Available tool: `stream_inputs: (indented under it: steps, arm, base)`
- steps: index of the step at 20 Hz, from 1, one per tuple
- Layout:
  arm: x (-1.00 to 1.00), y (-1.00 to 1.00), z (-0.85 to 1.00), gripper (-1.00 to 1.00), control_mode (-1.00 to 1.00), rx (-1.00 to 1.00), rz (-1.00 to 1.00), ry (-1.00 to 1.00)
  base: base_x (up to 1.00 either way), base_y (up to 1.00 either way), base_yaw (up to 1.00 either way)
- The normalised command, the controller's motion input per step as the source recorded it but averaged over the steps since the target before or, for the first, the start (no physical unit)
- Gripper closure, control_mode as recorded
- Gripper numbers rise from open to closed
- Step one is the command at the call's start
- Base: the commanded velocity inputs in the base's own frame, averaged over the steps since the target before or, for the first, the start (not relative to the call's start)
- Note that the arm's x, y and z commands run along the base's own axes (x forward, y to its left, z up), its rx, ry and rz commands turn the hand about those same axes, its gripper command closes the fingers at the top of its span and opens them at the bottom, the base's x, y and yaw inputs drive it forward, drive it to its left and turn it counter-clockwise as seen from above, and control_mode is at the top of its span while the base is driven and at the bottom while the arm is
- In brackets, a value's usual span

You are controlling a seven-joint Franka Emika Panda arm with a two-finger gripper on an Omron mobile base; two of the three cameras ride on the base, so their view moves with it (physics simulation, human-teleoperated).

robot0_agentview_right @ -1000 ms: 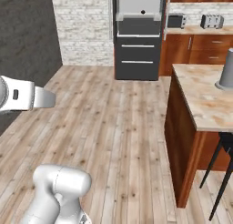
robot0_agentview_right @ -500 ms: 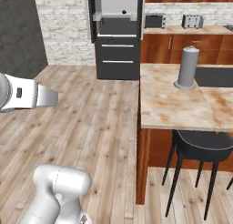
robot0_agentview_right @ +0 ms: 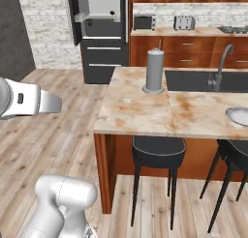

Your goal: Transport the fish and cucumber to the fridge. Place the fish on the rack containing meat and place the cucumber on the rack containing the vegetable, ensuring meats and vegetables are on different racks.

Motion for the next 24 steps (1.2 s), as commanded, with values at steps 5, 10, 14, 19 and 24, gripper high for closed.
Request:
stream_inputs:
  steps: [5,10,14,19,24]
  arm:
    - [0.00,0.00,0.00,-1.00,1.00,0.00,0.00,0.00]
    - [0.00,0.00,0.00,-1.00,1.00,0.00,0.00,0.00]
    - [0.00,0.00,0.00,-1.00,1.00,0.00,0.00,0.00]
    - [0.00,0.00,0.00,-1.00,1.00,0.00,0.00,0.00]
    - [0.00,0.00,0.00,-1.00,1.00,0.00,0.00,0.00]
  base:
    - [0.00,-1.00,0.00]
    - [0.00,-1.00,-0.01]
    - [-0.11,-1.00,-0.06]
    - [-0.19,-1.00,-0.10]
    - [-0.20,-1.00,-0.17]
